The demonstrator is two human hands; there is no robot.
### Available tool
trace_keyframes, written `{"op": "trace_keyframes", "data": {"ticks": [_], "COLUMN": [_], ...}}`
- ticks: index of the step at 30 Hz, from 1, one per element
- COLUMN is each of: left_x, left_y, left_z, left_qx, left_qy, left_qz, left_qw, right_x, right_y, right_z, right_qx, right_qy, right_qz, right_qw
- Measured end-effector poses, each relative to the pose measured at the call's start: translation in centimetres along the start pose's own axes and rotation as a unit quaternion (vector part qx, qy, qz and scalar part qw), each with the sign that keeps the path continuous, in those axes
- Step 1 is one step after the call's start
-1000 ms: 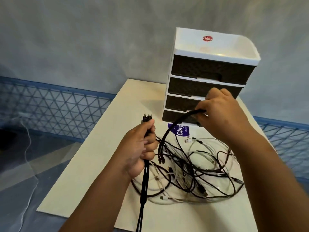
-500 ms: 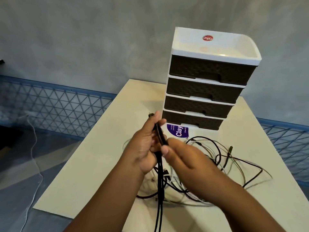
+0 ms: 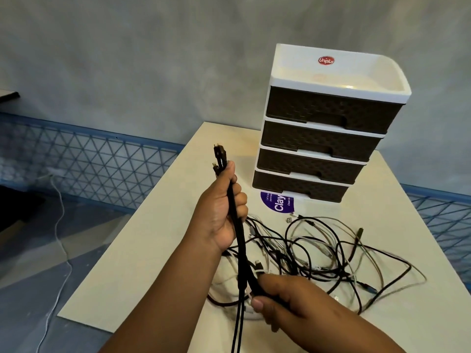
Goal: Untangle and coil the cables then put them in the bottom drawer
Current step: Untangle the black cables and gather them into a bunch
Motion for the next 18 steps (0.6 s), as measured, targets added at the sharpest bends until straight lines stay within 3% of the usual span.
{"op": "trace_keyframes", "data": {"ticks": [4,8,13,15,18], "left_x": [0.2,0.5,0.6,0.6,0.6], "left_y": [-0.3,0.3,1.1,1.2,1.6], "left_z": [0.6,0.3,0.3,0.4,-0.1], "left_qx": [0.015,-0.012,0.027,0.068,0.149], "left_qy": [-0.017,0.017,0.007,-0.008,-0.020], "left_qz": [-0.022,0.001,0.007,-0.004,-0.029], "left_qw": [0.999,1.000,1.000,0.998,0.988], "right_x": [-0.3,0.0,0.4,0.7,1.8], "right_y": [-0.7,-1.1,-1.5,-1.3,-0.5], "right_z": [0.9,-0.1,-1.0,-0.7,0.6], "right_qx": [0.130,0.126,0.121,0.139,0.308], "right_qy": [-0.129,-0.048,0.009,-0.004,-0.080], "right_qz": [-0.003,-0.014,-0.033,-0.028,-0.023], "right_qw": [0.983,0.991,0.992,0.990,0.948]}}
Point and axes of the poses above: each hand's wrist, its own x-axis towards the middle knuckle, its own z-axis out of the back of the hand, y = z × x, the point moved 8 cm from there along x, towards the middle knuckle, and after that the axes turned 15 degrees about z, right-handed, at the moved point
